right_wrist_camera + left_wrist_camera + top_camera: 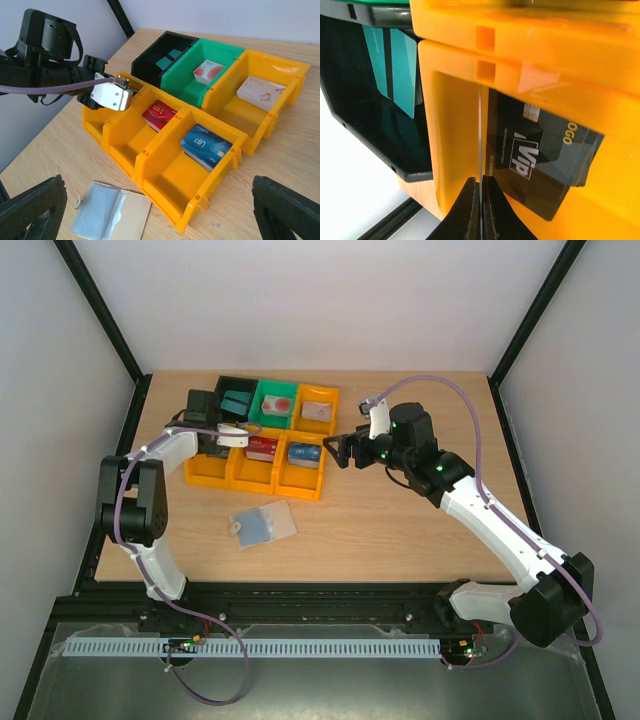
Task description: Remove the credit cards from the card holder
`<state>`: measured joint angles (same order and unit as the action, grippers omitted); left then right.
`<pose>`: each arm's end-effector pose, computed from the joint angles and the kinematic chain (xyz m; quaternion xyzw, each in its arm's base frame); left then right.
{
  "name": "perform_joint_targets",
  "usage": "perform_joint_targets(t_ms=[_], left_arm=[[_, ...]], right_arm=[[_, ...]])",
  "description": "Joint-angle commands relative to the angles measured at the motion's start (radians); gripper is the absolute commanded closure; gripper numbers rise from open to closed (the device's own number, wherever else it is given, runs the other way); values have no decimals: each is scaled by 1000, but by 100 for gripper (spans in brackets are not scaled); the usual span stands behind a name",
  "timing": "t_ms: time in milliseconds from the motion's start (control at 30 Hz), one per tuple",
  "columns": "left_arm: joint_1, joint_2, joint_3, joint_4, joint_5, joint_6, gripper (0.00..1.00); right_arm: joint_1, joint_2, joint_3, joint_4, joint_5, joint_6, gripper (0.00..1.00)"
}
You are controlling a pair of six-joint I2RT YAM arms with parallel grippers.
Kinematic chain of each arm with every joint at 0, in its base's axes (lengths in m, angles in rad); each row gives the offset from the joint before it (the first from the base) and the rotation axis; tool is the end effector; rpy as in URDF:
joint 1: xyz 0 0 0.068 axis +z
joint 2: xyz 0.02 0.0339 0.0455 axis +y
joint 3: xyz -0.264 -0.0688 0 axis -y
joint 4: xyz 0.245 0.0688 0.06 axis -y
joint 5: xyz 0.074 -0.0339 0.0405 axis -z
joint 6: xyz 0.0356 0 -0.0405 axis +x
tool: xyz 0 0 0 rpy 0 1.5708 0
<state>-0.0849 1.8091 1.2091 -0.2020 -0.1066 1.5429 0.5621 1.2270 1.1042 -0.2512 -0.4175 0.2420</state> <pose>0.3934 -0.0297 0.2026 0.6592 0.6502 0.2863 0.2464 0.2298 0.1618 0.3527 -0.2441 0.7794 0.3732 0.4401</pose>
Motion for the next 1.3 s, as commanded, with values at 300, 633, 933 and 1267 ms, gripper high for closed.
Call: perform_joint_targets(t_ms=[300,633,933,1267], left_arm=[[-4,28,-17,35,-31,0,93],[-4,-33,57,-118,27,-32,44],[-3,-116,200,-332,112,-200,23],[83,-355,277,-331,405,-1250,1]], right_arm=[[-8,-13,34,-19,-6,-23,1],[-8,-23,31,-22,-8,-20,2],[-9,-47,24,-31,0,-27,2],[-175,-117,-88,80,146,38,1]])
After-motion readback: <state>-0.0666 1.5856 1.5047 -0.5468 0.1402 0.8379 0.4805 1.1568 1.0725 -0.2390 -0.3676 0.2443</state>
